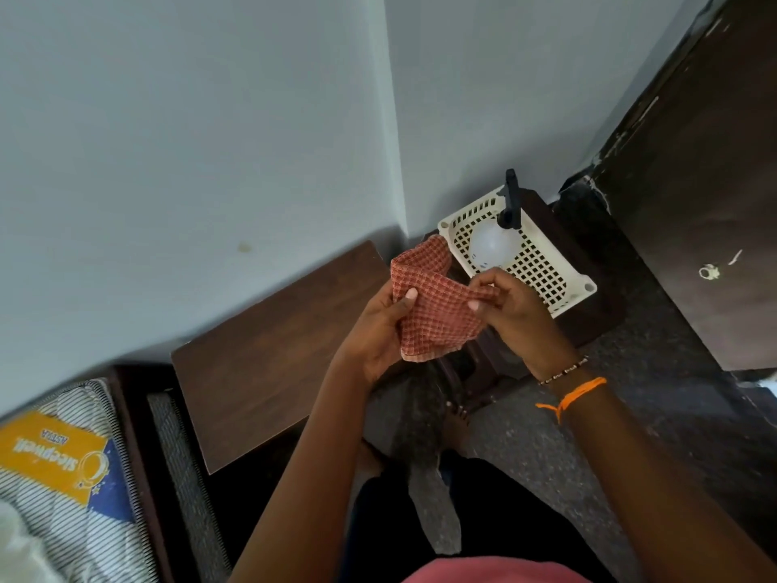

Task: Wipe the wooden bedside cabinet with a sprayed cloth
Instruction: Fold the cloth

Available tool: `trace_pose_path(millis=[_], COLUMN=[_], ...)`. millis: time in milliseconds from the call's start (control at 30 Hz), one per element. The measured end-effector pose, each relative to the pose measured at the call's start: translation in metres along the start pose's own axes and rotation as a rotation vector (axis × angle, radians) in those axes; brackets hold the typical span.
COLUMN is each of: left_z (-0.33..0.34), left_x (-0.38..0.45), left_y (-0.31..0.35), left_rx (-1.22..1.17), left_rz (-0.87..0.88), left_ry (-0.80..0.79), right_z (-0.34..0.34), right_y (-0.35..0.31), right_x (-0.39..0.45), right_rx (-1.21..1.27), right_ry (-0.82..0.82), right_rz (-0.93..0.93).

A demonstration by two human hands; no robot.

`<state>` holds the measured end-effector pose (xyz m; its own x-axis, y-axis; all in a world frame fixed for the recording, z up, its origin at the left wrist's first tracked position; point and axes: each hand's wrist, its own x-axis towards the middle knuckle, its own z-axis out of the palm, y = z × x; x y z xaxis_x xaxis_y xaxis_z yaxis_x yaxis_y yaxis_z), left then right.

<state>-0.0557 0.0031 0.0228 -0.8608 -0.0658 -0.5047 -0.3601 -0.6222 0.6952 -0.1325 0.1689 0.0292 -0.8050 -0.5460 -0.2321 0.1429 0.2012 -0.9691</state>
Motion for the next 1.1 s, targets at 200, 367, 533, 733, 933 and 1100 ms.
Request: trace_pose_path(millis=[200,367,533,733,933,1100], left_z=[-0.011,-0.019,-0.025,-0.031,-0.028,-0.030], left_x=[0.005,0.004,0.007,0.014,0.017,0.017], left_y=[0.009,0.016,0.018,0.011,-0.001,-0.006], left_rx=[0.110,-0.058,-0.219,-0.254,-0.203,-0.203], left_rz=[-0.083,-0.101,-0.188,-0.308,-0.436,-0.403], left_ry=[-0.021,-0.025,-0.012,0.023,0.099,0.006], right_z=[0.006,0.011,0.013,0.010,-0.008,-0.011], right_y=[-0.015,0.015,0.040,0.049,0.064,0.069], right_x=[0.025,0.052,0.041,0.030,0.033,0.033], right_rx=[-0.110,-0.047,0.642,0.844,0.651,0.590], right_ry=[0.117,0.159,-0.309,-0.408,-0.360,-0.357], right_rz=[-0.197,0.053,0.373,0.411,0.420,0.607])
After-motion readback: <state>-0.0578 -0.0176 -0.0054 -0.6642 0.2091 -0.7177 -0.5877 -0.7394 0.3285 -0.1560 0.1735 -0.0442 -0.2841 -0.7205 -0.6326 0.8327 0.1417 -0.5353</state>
